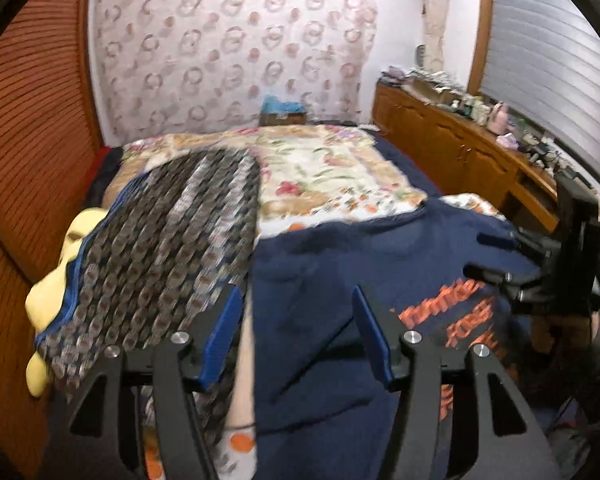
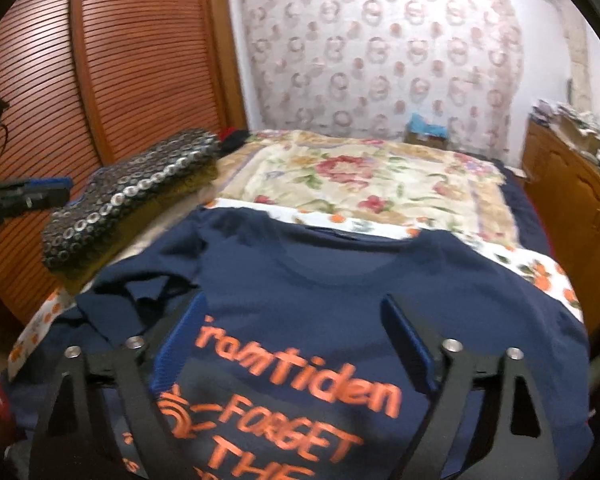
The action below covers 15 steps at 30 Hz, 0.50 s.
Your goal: Fold small clothes
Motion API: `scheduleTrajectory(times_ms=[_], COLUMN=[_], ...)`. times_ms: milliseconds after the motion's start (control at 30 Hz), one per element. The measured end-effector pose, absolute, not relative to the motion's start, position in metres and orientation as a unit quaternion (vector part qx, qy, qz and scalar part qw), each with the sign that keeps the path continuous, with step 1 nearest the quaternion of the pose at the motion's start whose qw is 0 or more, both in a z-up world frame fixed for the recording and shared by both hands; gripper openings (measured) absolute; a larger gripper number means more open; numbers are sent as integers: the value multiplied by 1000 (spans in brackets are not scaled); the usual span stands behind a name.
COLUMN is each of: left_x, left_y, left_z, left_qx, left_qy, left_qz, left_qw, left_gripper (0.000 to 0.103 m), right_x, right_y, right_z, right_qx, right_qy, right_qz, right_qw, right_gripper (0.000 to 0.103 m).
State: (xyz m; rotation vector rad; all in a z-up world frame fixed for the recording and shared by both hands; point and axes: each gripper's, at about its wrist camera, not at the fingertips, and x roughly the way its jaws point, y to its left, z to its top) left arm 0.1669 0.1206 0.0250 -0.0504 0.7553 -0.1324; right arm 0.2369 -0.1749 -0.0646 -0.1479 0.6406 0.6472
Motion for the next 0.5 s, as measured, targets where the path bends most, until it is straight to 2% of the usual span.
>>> scheduleTrajectory(times_ms=[133,333,500], left_x=[152,133,119], left_y=[132,135,131], left_z=[6,-11,-24], left_qx=[-32,-45,-52], left_qy=[368,348,344], left_qz=[-44,-24,-23], left_qw=[928,936,937], left_gripper=[57,57,57], right_x=[244,265,271], right_y=[-144,-92,-61], right_z=[-71,-104,-125], right_qx=[-90,-135,-165], right_qy=[321,368,386], right_qz=[356,396,416], right_qw=[873,830,806], right_gripper=[77,59,55])
